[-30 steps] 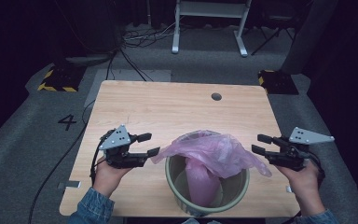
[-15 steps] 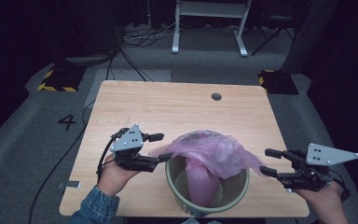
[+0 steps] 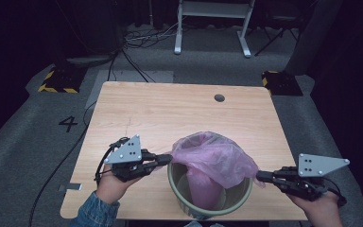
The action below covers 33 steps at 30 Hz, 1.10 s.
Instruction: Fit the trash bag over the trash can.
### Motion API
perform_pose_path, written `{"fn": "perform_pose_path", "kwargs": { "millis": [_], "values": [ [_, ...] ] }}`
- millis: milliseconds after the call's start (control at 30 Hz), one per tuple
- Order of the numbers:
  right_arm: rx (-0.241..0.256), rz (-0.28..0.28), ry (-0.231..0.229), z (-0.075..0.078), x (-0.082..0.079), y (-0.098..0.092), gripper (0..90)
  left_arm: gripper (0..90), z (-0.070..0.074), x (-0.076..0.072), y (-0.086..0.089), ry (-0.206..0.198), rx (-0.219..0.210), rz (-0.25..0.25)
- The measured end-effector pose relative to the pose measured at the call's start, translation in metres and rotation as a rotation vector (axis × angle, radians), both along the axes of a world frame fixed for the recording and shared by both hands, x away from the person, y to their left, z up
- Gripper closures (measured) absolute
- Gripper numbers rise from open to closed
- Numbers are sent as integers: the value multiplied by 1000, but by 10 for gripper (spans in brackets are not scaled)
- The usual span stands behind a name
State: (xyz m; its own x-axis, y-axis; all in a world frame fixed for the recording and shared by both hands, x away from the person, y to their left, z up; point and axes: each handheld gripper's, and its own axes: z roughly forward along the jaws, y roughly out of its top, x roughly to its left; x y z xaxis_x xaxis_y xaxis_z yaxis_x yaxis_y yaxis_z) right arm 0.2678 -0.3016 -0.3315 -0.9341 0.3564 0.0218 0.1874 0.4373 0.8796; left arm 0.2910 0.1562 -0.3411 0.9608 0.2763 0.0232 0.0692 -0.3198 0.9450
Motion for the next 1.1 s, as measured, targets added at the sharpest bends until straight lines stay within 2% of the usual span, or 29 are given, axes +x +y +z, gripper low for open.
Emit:
{"fn": "perform_pose_path", "kwargs": {
  "millis": [167,367,433,533,700,733,833,867,900,967,1000,1067,1100],
  "values": [
    [-8,72,22,-2,-19,-1,900,894,-8,-22,6,-26,11,-87],
    [-4,123,71,-13,-35,-3,900,896,-23,-36,8,-7,32,-168],
    [-9,147,82,-18,-39,-2,900,897,-30,-38,5,8,63,-207],
    [-39,179,88,-26,-43,2,900,898,-37,-38,1,25,90,-218],
    [-106,186,109,-39,-41,8,900,899,-53,-32,-6,56,147,-210],
    [-114,182,117,-43,-40,8,900,899,-55,-30,-6,64,138,-214],
    [-92,184,146,-51,-35,7,900,899,-59,-26,-6,85,115,-221],
    [-97,182,150,-54,-34,8,900,899,-59,-26,-6,82,124,-217],
    [-131,173,150,-57,-34,10,900,899,-61,-26,-7,81,157,-213],
    [-246,144,148,-68,-34,15,900,899,-68,-28,-12,75,214,-214],
    [-271,143,168,-77,-34,18,900,899,-71,-28,-13,81,223,-213],
    [-261,144,169,-84,-33,18,900,898,-75,-27,-12,93,203,-209],
    [-226,134,155,-83,-33,17,900,898,-75,-26,-11,98,194,-201]
  ]
}}
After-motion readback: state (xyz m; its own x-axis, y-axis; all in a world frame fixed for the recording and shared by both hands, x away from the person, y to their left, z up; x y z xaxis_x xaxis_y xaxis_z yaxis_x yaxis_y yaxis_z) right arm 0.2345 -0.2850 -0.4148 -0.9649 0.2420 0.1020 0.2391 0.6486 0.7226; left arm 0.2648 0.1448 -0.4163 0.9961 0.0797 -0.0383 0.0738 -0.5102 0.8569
